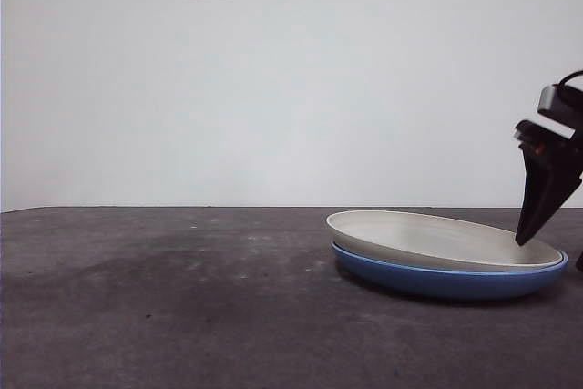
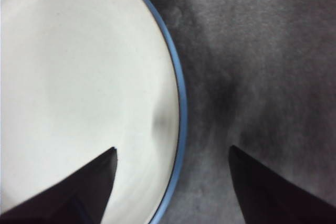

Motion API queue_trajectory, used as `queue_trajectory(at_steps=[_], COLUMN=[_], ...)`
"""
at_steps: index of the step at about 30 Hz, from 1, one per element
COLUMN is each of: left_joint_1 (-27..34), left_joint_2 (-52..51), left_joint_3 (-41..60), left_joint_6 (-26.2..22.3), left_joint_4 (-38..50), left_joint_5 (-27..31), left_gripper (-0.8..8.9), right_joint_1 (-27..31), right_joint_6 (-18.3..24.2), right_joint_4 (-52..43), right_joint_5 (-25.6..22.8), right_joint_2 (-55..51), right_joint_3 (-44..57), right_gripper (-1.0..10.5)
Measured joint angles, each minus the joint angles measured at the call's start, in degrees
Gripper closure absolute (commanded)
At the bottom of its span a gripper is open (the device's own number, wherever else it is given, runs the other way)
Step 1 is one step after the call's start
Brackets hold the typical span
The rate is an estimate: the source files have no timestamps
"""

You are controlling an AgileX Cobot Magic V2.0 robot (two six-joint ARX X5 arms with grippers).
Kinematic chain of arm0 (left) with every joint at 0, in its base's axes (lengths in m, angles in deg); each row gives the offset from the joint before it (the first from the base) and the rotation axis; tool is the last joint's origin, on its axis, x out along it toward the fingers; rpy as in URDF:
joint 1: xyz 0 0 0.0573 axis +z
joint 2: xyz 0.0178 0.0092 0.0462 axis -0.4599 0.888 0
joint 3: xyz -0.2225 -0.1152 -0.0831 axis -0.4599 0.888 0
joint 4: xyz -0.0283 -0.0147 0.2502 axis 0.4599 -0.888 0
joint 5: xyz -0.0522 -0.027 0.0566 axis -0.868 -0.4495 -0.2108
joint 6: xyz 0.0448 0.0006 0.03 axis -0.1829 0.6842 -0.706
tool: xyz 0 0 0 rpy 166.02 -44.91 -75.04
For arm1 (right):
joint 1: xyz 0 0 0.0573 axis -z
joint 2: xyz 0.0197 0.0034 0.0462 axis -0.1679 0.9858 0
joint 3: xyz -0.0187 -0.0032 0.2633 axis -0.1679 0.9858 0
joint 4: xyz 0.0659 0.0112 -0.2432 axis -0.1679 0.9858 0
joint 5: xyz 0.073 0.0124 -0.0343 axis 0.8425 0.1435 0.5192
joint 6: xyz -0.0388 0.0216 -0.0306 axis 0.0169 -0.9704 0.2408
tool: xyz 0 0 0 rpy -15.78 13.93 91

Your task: Pick up the white plate, put it on the blue plate, put it on desk

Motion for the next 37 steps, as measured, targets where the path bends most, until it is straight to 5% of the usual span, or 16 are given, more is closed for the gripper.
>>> queue_trajectory(at_steps=[17, 37], left_joint_1=[0.00, 0.00], left_joint_2=[0.00, 0.00], left_joint_3=[0.00, 0.00], left_joint_6=[0.00, 0.00], left_joint_4=[1.53, 1.68], left_joint_5=[0.02, 0.02], left_gripper=[4.40, 4.40], right_joint_1=[0.00, 0.00], right_joint_6=[-0.04, -2.38], right_joint_4=[-2.51, -2.80], right_joint_5=[0.02, -0.07], right_joint_2=[1.60, -2.54], right_joint_3=[0.00, 0.02], right_gripper=[9.1, 9.3])
